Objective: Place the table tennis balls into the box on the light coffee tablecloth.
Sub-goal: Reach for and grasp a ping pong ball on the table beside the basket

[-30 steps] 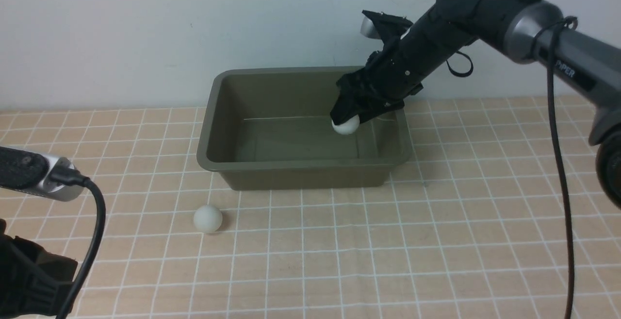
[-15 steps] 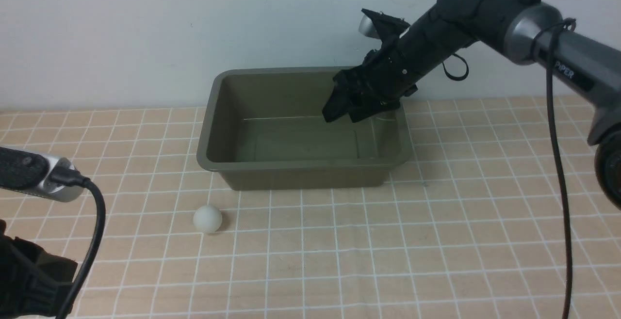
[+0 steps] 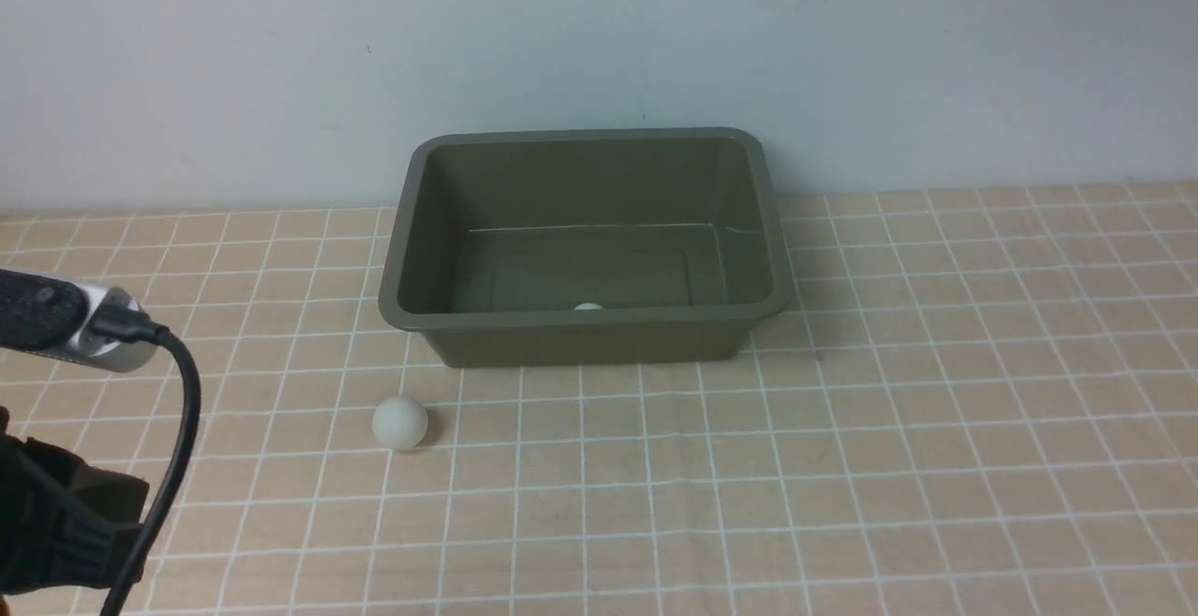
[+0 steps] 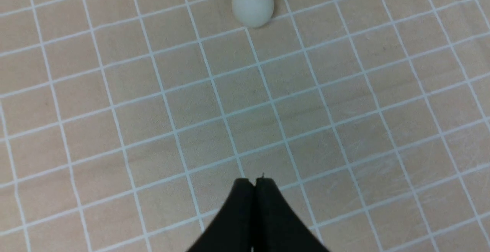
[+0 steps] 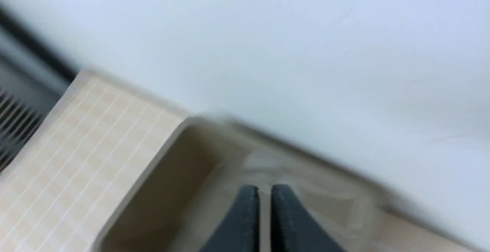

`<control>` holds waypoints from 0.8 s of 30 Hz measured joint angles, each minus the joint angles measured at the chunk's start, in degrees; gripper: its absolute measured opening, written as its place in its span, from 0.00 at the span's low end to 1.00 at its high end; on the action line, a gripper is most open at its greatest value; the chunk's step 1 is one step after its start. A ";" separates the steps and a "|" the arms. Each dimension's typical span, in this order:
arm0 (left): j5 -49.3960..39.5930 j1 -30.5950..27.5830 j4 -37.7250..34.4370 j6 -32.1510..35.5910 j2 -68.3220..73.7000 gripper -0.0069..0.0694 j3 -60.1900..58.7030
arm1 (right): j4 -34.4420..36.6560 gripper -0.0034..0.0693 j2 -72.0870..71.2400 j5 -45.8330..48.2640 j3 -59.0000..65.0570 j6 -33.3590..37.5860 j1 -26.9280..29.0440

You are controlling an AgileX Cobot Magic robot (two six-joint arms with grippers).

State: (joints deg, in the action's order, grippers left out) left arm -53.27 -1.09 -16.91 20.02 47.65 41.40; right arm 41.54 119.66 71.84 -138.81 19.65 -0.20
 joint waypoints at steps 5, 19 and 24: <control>3.93 0.00 -0.22 0.51 0.05 0.01 0.00 | -0.07 0.02 -7.40 0.32 2.46 -1.54 8.94; 10.34 0.11 -24.77 18.83 10.66 0.10 0.00 | -0.94 0.02 -33.84 0.77 31.78 6.11 18.81; 12.19 0.11 -32.75 35.77 14.84 0.21 0.00 | -1.38 0.02 -42.54 0.96 41.57 9.13 18.81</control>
State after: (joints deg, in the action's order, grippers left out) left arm -41.08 -0.97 -49.66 55.78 62.49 41.40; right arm 40.15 77.11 72.80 -97.24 28.78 18.61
